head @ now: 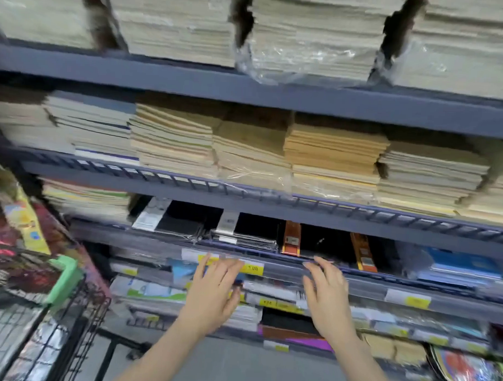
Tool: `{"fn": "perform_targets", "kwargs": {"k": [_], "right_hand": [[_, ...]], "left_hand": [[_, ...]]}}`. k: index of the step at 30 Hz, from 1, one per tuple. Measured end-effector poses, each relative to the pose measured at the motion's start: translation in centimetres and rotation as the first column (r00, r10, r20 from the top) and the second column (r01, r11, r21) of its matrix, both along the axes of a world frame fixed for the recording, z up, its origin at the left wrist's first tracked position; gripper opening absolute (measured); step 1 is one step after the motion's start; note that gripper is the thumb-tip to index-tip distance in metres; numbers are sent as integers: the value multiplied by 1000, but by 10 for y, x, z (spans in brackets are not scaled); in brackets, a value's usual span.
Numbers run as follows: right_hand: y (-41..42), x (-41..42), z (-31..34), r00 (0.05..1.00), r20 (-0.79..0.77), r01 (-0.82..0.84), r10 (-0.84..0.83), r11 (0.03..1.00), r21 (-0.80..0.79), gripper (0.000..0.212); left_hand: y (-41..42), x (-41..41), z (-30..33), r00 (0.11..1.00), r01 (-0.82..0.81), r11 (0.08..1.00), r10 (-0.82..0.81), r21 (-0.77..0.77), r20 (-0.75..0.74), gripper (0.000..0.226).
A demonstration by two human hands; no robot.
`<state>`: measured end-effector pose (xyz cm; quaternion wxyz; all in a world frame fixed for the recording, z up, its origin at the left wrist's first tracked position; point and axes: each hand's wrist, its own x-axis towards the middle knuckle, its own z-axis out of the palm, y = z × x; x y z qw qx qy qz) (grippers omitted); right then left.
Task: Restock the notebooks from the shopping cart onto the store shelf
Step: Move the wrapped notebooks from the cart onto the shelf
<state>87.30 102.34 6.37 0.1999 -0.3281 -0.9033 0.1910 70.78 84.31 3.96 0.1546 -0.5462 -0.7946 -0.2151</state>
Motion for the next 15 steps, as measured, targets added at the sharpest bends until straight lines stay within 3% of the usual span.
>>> {"fn": "perform_targets", "kwargs": {"k": [2,6,10,13,15], "right_hand": [[-23,2,25,990,100,-93,103,991,-94,48],[-68,-3,82,903,281,-240,325,924,-296,32],[-132,-4,153,825,308,-286,474,821,-494,27],[-176,-5,178,776,293,-356,559,771,-528,24],[-201,-6,182,747,299,-394,593,759,-519,36]], "left_hand": [[-30,8,28,998,-17,1000,19,-24,54,45],[-94,25,94,990,-95,989,106,-114,97,42],[-180,51,168,951,-173,942,236,-288,198,42],[-238,60,196,918,-239,909,326,-341,227,38],[-273,65,206,893,-290,892,383,-347,238,33]]}}
